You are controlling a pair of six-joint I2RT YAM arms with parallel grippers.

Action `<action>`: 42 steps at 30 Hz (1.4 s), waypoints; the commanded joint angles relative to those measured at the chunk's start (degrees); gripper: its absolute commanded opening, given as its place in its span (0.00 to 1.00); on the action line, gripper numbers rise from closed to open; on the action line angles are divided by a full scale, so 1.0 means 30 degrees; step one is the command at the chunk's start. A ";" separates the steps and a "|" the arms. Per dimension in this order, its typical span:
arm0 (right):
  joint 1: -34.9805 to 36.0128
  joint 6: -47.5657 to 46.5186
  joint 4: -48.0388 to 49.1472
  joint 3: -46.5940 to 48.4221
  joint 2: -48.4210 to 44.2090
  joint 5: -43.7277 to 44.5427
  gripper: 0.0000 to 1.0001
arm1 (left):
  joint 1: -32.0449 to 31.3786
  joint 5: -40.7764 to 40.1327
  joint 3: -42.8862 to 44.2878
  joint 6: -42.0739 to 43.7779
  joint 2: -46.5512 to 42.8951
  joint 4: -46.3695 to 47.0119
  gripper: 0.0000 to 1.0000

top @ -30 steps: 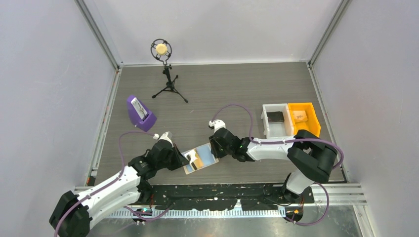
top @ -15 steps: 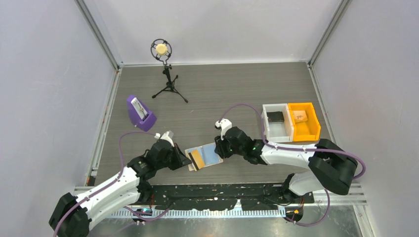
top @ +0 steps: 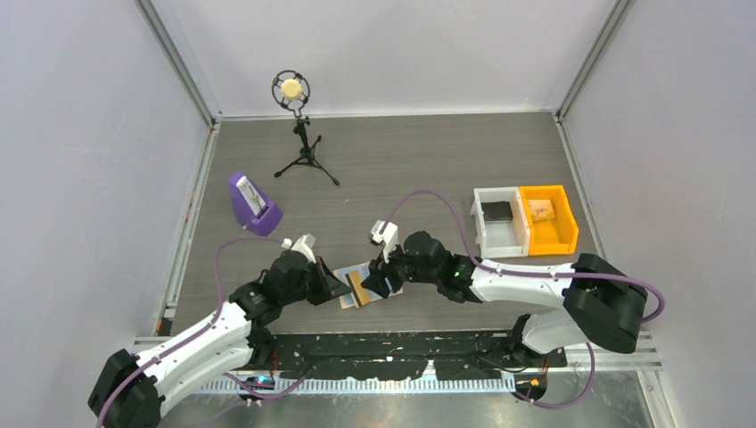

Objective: Take the credit cards out of the card holder
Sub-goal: Remove the credit card from the card holder.

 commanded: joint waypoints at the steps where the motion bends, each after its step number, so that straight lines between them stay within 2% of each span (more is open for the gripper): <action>1: 0.1004 -0.1463 0.1426 0.0039 0.0091 -0.0019 0.59 | 0.0094 0.0313 0.0827 -0.0426 0.0127 0.0628 0.00; 5: 0.2458 -0.1871 0.0319 0.0545 0.0453 0.1988 0.61 | 0.0115 0.0247 0.1160 -0.0480 0.0602 0.0498 0.00; 13: 0.5147 -0.1123 0.0679 0.0186 0.0985 0.8174 0.64 | 0.0099 0.0269 0.1330 -0.0852 0.1005 0.0650 0.00; 19: 0.6604 -0.0604 -0.0234 0.1619 0.2818 1.0625 0.64 | 0.0108 0.0137 0.1317 -0.0979 0.0977 0.0557 0.00; 23: 0.7170 -0.0067 -0.1265 0.2571 0.3826 1.2627 0.60 | 0.0095 0.0111 0.1176 -0.1138 0.0905 0.0636 0.00; 27: 0.7215 0.0114 -0.1610 0.2837 0.4158 1.3370 0.51 | 0.0120 0.0111 0.1127 -0.1234 0.0761 0.0710 0.00; 29: 0.7208 0.0255 -0.1733 0.2833 0.4001 1.3596 0.42 | 0.0091 0.0036 0.1127 -0.1270 0.0628 0.0625 0.00; 30: 0.7210 0.0451 -0.1794 0.2780 0.3882 1.3796 0.33 | 0.0093 -0.0007 0.1149 -0.1272 0.0577 0.0583 0.00; 31: 0.7219 0.0547 -0.1891 0.2737 0.3684 1.3874 0.29 | 0.0101 -0.0042 0.1170 -0.1272 0.0520 0.0520 0.00; 32: 0.7230 0.0744 -0.1947 0.2647 0.3466 1.3954 0.19 | 0.0113 -0.0086 0.1206 -0.1275 0.0447 0.0479 0.00; 34: 0.7225 0.0971 -0.2141 0.2487 0.3146 1.4036 0.08 | 0.0113 -0.0119 0.1320 -0.1267 0.0302 0.0418 0.00; 38: 0.7212 0.1234 -0.2607 0.2156 0.2308 1.4097 0.05 | 0.0108 -0.0328 0.1878 -0.0927 -0.0147 -0.0095 0.02; 42: 0.7028 0.1464 -0.3072 0.1688 0.0842 1.3582 0.05 | 0.0094 -0.1219 0.3171 0.0504 -0.0847 -0.2193 0.22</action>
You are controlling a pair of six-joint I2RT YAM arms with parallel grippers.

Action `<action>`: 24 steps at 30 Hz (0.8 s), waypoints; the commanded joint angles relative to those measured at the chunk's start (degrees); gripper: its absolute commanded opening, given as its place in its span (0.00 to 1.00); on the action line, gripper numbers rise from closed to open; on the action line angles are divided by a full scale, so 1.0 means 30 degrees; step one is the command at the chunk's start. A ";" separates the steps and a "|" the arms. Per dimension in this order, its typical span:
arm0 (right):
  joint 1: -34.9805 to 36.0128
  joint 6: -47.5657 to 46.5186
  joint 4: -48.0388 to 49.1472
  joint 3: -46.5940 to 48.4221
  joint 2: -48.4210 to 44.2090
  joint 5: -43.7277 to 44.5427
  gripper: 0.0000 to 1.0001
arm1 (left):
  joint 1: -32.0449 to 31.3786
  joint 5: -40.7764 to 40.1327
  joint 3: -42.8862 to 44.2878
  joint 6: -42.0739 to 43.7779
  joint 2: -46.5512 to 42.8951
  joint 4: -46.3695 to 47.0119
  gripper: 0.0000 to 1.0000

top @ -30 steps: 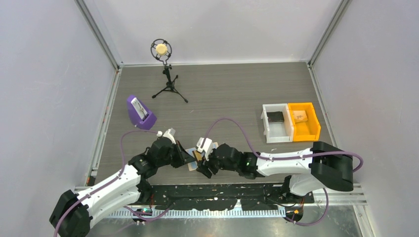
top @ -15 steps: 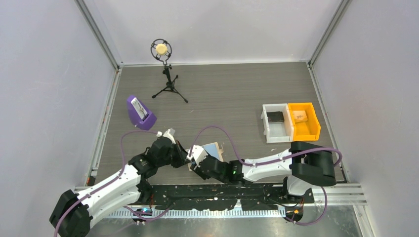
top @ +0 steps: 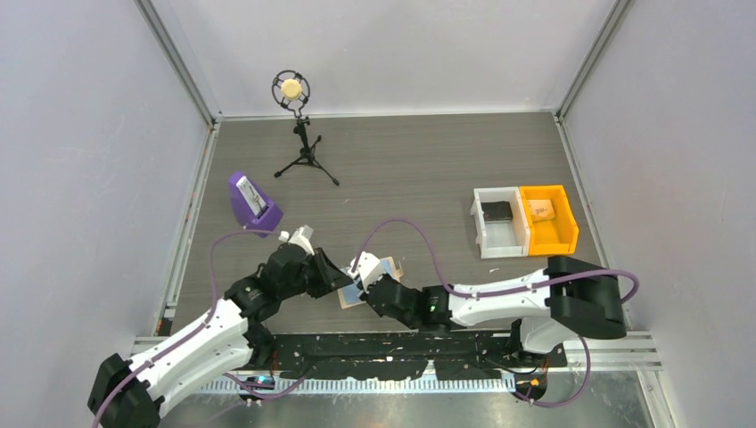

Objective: Take the credit cards out of the card holder
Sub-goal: Remove the credit card from the card holder, then place the credit card in the storage box.

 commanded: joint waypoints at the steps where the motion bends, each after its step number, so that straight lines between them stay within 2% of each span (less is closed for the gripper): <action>1: -0.0223 0.0641 -0.0197 -0.0442 -0.2204 -0.0162 0.05 | 0.0105 -0.1333 0.2341 0.1868 -0.1013 -0.2106 0.25; 5: -0.0843 0.0679 -0.0560 -0.1017 -0.4235 -0.2125 0.05 | 0.0124 -0.2037 0.3766 0.4004 -0.1723 -0.4166 0.35; 11: -0.2491 0.1347 -0.1601 -0.1831 -0.7298 -0.5465 0.05 | 0.0144 -0.2042 0.5898 0.6924 -0.2333 -0.6467 0.42; 19: -0.4335 0.0944 -0.3499 -0.2297 -1.0250 -1.0654 0.05 | 0.0152 0.2681 0.7395 1.1619 -0.2291 -0.6257 0.58; 24: -0.5116 0.0792 -0.4086 -0.1981 -1.0633 -1.3327 0.05 | 0.0136 0.5083 0.8528 1.3115 -0.0404 -0.6558 0.60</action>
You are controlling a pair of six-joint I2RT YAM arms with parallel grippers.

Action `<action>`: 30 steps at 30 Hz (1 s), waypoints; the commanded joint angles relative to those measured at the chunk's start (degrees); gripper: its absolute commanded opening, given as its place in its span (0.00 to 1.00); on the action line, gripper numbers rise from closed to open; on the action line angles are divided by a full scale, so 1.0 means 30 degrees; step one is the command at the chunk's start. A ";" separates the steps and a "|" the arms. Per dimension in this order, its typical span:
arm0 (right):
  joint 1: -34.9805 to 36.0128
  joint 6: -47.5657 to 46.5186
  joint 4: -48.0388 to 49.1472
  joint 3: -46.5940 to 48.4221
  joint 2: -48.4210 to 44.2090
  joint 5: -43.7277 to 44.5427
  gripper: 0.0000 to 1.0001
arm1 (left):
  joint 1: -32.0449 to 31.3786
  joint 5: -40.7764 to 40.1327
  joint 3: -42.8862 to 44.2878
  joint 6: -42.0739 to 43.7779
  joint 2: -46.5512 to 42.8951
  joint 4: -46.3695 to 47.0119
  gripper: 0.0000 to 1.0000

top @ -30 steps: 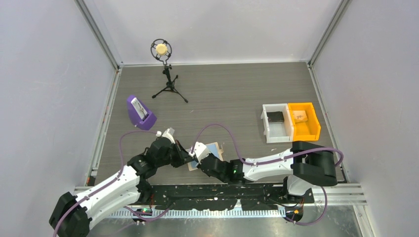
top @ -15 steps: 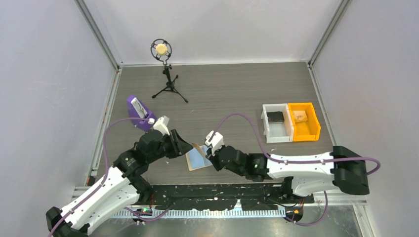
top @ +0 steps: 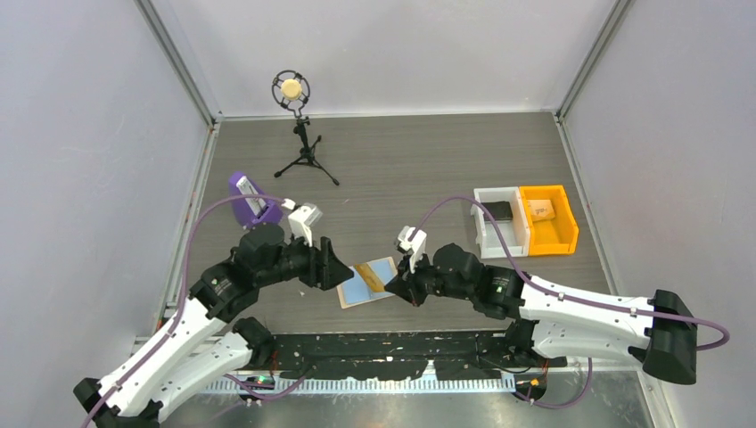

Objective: Take the credit cards out of the card holder
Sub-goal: Place the credit card in the storage box.

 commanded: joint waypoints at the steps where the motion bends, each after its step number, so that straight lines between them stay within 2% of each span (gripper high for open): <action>1: -0.0463 -0.0228 -0.0453 0.0465 -0.0384 -0.3489 0.05 | 0.0055 0.3064 0.1222 0.2405 0.1438 0.0091 0.61; 6: -0.0531 -0.0255 -0.0574 0.0743 -0.0402 -0.5304 0.05 | 0.0055 0.4654 0.1510 0.2837 0.2172 0.1012 0.61; 14: -0.0749 -0.0347 -0.0737 0.1024 -0.0741 -0.6576 0.05 | 0.0042 0.6727 0.1767 0.3626 0.3493 0.0381 0.60; 18: -0.0942 -0.0364 -0.0889 0.1400 -0.0414 -0.7050 0.05 | 0.0060 0.7543 0.1708 0.3473 0.4048 0.0843 0.46; 20: -0.1029 -0.0405 -0.1002 0.1572 -0.0263 -0.7212 0.05 | 0.0045 0.7811 0.1757 0.3499 0.4266 0.0884 0.30; 25: -0.1281 -0.0453 -0.1486 0.1881 -0.0139 -0.7386 0.05 | 0.0037 0.8114 0.1706 0.3594 0.4484 0.0893 0.01; 27: -0.1504 -0.0332 -0.1633 0.1936 -0.0258 -0.7035 0.07 | 0.0046 0.7966 0.1546 0.3342 0.4493 0.1188 0.00; 29: -0.1905 0.0089 -0.1867 0.2005 -0.0464 -0.6372 0.17 | 0.0063 0.6942 0.1568 0.2993 0.4497 0.1055 0.00; 30: -0.2325 0.0404 -0.1947 0.2001 -0.0562 -0.5701 0.27 | 0.0064 0.6377 0.1595 0.2618 0.4461 0.1062 0.00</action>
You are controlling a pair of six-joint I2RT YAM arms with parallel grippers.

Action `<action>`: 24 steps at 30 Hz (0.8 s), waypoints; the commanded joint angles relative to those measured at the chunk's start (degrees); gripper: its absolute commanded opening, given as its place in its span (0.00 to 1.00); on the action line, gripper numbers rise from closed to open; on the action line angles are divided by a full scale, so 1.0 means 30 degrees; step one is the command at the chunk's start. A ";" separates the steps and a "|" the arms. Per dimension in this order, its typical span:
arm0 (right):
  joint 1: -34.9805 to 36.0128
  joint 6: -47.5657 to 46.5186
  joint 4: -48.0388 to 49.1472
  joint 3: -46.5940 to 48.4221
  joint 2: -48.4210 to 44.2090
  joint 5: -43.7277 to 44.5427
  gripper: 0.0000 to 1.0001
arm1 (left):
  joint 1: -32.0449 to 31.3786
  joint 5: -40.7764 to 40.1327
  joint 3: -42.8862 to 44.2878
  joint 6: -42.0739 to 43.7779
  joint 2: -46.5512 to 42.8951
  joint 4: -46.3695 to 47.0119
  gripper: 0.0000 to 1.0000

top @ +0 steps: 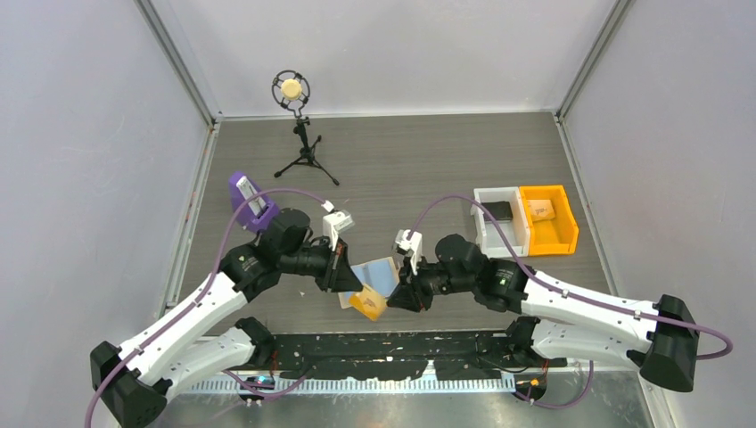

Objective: Take the credit cards out of the card holder
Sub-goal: Place the credit card in the storage box.

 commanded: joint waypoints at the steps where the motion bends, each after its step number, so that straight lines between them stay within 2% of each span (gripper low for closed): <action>1: -0.1034 0.1226 0.0420 0.1106 -0.0629 0.1304 0.31 | 0.0046 -0.1631 0.0520 -0.1160 -0.0072 0.0863 0.00; 2: -0.1643 0.1715 0.0641 0.1025 -0.0762 0.1721 0.38 | 0.0041 -0.2268 0.0423 -0.1745 -0.0170 0.1336 0.00; 4: -0.2471 0.3663 0.1323 0.0808 -0.1172 0.2246 0.46 | 0.0056 -0.2886 0.0059 -0.3017 -0.0319 0.2906 0.00; 10: -0.2744 0.6257 0.2366 0.0301 -0.2197 0.6024 0.59 | 0.0036 -0.4831 -0.1124 -0.6222 -0.0548 0.7293 0.00; 13: -0.2835 0.7203 0.3729 -0.0613 -0.2731 0.6773 0.62 | 0.0044 -0.6018 -0.2639 -0.8229 -0.1239 1.0652 0.00; 17: -0.3061 0.8745 0.5364 -0.1993 -0.3830 0.7915 0.65 | 0.0016 -0.8103 -0.4403 -1.0210 -0.2256 1.3662 0.00; 20: -0.3144 1.0072 0.5828 -0.2693 -0.4783 0.9386 0.69 | 0.0012 -0.9705 -0.5411 -1.1321 -0.2793 1.5051 0.00; 24: -0.3365 1.0592 0.6285 -0.3343 -0.5144 1.0895 0.72 | 0.0001 -1.0157 -0.5726 -1.2026 -0.2845 1.6233 0.00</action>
